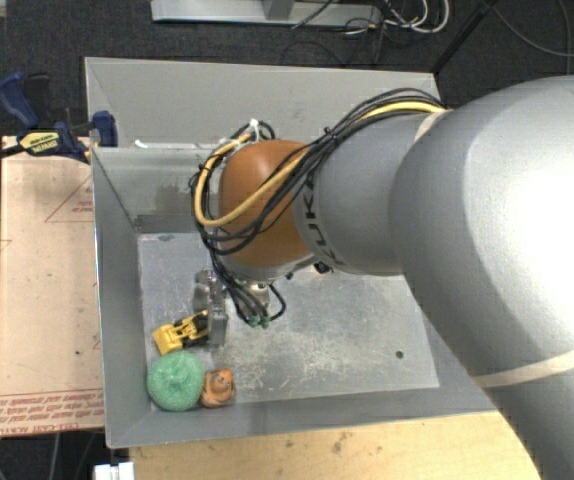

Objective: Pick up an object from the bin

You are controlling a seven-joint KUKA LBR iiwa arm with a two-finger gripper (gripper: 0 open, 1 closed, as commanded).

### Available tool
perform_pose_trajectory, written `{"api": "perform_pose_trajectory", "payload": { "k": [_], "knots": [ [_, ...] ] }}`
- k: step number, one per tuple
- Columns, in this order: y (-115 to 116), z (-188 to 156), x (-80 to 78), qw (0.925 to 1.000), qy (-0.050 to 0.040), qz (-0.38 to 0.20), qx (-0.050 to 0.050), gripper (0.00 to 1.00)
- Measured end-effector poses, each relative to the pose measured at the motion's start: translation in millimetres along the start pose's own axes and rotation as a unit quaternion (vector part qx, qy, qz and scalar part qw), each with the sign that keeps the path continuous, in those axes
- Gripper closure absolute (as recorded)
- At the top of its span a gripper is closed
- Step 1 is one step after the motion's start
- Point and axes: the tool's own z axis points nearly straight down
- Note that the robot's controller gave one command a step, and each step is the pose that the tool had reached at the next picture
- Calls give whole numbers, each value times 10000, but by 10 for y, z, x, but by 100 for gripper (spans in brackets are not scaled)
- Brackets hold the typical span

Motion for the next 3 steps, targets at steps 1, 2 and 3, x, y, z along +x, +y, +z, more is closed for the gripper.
{"api": "perform_pose_trajectory", "payload": {
  "k": [1, 2, 3],
  "knots": [
    [-38, -292, 169, 10000, 42, -20, 28, 100],
    [68, -471, 69, 10000, 14, -81, 22, 100],
    [42, -2151, 174, 10000, 2, 80, 20, 100]
  ]
}}
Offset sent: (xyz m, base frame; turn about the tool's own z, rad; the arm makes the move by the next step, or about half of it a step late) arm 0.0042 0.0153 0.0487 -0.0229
